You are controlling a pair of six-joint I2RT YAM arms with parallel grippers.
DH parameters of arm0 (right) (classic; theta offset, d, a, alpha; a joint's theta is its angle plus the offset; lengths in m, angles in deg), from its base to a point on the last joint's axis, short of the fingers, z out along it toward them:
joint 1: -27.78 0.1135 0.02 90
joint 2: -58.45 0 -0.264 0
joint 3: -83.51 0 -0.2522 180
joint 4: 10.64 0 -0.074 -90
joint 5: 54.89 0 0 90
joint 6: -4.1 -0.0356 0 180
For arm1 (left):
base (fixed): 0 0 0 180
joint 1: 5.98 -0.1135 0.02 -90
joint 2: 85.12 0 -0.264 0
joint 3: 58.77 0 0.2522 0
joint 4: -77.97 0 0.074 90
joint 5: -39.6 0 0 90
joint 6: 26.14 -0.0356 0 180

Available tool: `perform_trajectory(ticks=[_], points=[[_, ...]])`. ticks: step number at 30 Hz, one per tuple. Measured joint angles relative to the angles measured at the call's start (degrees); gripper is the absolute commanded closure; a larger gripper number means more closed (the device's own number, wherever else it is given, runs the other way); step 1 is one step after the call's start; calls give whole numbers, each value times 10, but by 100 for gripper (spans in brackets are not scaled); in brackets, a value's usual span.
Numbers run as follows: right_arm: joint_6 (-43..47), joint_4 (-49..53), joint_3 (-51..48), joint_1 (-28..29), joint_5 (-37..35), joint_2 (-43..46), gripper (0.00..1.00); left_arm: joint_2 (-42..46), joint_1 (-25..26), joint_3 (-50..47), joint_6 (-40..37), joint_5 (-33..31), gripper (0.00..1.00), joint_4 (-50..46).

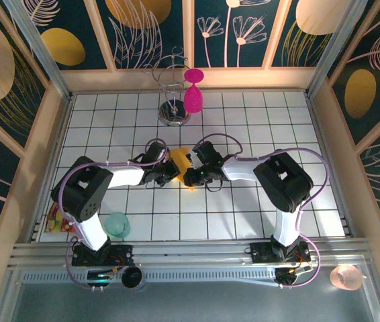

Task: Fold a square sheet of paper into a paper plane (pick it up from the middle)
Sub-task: Third fold the triangle at the center of the table.

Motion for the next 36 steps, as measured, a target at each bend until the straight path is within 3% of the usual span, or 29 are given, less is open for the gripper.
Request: perform_trajectory(ticks=[9,21,26,36], points=[[26,-1,-26,0,11,19,93,0,1,-2,0,-4,92,2],[29,63,-88,-1,-1,102,95,1,1,-2,0,-4,92,3],[19,43,-86,-1,-9,152,95,1,1,-2,0,-3,92,3],[-11,10,-35,-1,-35,79,100,2,1,-2,0,-2,91,3]])
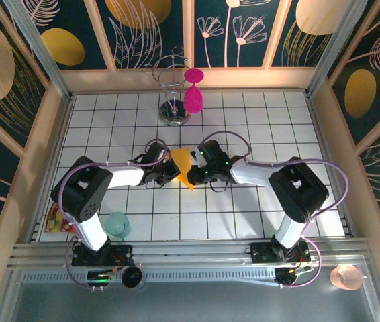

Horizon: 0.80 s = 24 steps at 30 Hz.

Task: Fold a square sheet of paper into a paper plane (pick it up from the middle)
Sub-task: Third fold the triangle at the center of the table.

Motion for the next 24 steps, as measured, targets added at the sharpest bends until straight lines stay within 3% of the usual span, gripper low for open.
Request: perform_trajectory(ticks=[15,24], points=[[-7,17,23,0,-8,-55,100,66,2,7,-32,0,88,-17],[-11,21,30,0,-9,-60,100,57,40,18,-39,-7,89,-29]])
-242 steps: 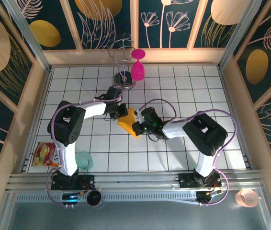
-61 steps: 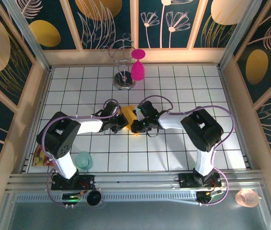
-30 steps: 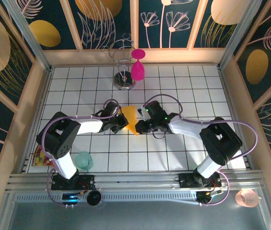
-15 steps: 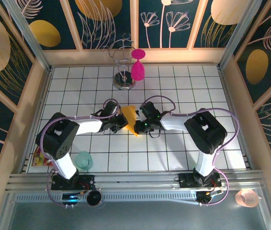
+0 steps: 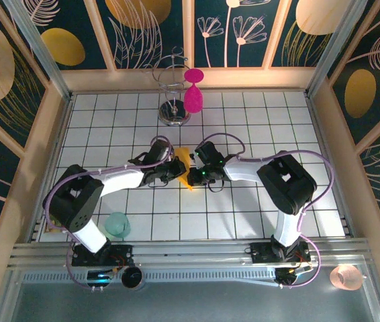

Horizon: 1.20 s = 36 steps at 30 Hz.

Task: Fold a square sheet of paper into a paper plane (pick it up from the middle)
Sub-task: Third fold the triangle at the center of the table.

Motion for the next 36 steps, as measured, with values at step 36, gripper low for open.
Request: perform_trajectory(ticks=[36], points=[[-43,-32,-23,1,21,7,98,-49,1,-38,61,-18,94,60]])
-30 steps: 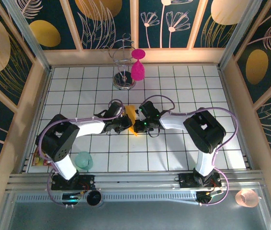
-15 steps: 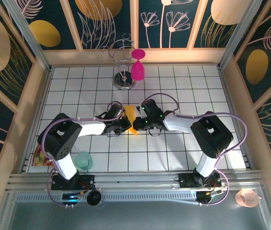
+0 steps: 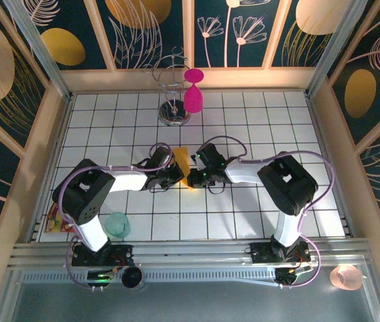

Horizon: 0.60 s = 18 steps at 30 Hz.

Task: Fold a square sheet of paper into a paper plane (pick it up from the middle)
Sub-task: Third fold the triangle at the center of the table.

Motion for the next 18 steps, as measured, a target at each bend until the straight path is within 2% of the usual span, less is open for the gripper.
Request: perform_trajectory(ticks=[18], points=[[-23,19,24,1,-1,-17,100,-2,0,-9,-7,-2,92,36]])
